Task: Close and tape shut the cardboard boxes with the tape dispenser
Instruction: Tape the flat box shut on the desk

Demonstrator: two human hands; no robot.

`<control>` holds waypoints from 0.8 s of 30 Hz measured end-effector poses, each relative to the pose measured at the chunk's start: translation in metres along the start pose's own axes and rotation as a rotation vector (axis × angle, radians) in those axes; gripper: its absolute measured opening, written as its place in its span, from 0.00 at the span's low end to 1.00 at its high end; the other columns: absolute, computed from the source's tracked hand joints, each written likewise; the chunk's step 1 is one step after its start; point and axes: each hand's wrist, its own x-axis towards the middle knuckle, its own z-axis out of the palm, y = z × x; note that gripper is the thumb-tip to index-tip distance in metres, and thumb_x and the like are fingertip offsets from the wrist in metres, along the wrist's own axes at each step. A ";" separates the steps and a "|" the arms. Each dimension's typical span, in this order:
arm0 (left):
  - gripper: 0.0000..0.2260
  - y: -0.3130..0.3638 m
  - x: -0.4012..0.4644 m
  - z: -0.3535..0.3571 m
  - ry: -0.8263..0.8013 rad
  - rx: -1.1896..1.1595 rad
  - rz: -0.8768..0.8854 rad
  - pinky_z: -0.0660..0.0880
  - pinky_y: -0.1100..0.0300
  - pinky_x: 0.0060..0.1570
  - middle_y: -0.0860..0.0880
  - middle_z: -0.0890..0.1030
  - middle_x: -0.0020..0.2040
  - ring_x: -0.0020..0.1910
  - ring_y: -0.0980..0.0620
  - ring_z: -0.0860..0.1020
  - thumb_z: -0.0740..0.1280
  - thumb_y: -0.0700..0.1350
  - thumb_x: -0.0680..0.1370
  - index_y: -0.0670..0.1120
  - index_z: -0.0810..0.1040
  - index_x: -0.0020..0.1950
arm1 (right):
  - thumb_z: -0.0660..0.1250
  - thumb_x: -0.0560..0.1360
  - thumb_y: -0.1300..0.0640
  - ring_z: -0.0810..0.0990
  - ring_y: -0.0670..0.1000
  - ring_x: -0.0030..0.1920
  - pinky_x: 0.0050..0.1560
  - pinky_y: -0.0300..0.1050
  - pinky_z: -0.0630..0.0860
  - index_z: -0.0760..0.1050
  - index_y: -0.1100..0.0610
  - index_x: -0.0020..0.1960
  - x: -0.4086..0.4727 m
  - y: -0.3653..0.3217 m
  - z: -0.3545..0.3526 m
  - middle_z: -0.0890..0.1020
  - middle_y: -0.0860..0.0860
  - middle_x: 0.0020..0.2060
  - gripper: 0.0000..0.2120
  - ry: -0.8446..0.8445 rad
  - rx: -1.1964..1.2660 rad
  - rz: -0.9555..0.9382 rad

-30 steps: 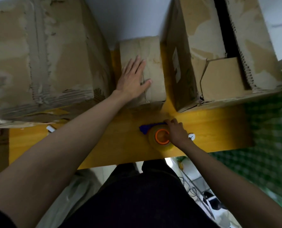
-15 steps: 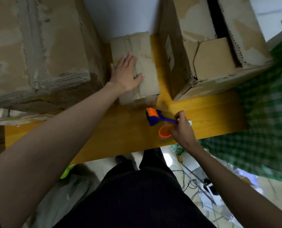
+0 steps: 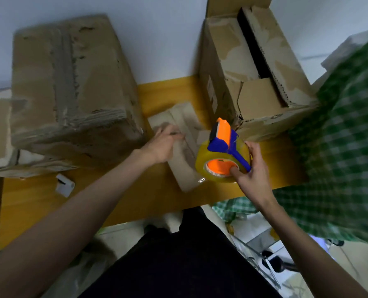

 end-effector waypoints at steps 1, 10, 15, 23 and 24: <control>0.34 -0.003 -0.003 -0.005 -0.033 0.041 0.035 0.63 0.43 0.72 0.47 0.60 0.76 0.74 0.40 0.59 0.70 0.37 0.76 0.52 0.64 0.79 | 0.72 0.71 0.68 0.79 0.45 0.46 0.41 0.42 0.75 0.66 0.46 0.61 0.002 -0.005 0.000 0.78 0.39 0.48 0.27 0.005 0.024 0.008; 0.39 -0.008 -0.024 -0.010 -0.007 0.332 0.200 0.55 0.47 0.78 0.47 0.55 0.82 0.80 0.45 0.55 0.70 0.60 0.76 0.53 0.55 0.82 | 0.72 0.71 0.70 0.79 0.38 0.51 0.46 0.34 0.78 0.66 0.49 0.63 0.021 -0.019 -0.012 0.77 0.39 0.52 0.28 -0.018 0.033 0.000; 0.40 0.027 -0.044 0.004 -0.004 0.333 0.102 0.57 0.46 0.77 0.46 0.51 0.82 0.79 0.44 0.54 0.66 0.62 0.78 0.55 0.48 0.83 | 0.73 0.71 0.70 0.78 0.37 0.52 0.46 0.35 0.76 0.65 0.47 0.64 0.030 -0.018 -0.012 0.77 0.39 0.52 0.30 -0.045 -0.006 -0.007; 0.35 0.062 -0.060 0.020 0.089 0.096 -0.012 0.64 0.47 0.74 0.49 0.57 0.79 0.76 0.47 0.60 0.70 0.58 0.77 0.57 0.57 0.80 | 0.74 0.71 0.69 0.77 0.43 0.56 0.50 0.44 0.78 0.64 0.44 0.63 0.033 -0.012 -0.014 0.75 0.39 0.55 0.32 -0.064 -0.051 -0.033; 0.31 0.062 -0.059 0.017 0.127 0.035 -0.017 0.64 0.48 0.73 0.51 0.60 0.78 0.75 0.48 0.61 0.69 0.56 0.79 0.56 0.61 0.79 | 0.74 0.71 0.68 0.77 0.44 0.56 0.50 0.45 0.79 0.64 0.44 0.63 0.032 -0.013 -0.015 0.75 0.40 0.56 0.31 -0.068 -0.050 -0.038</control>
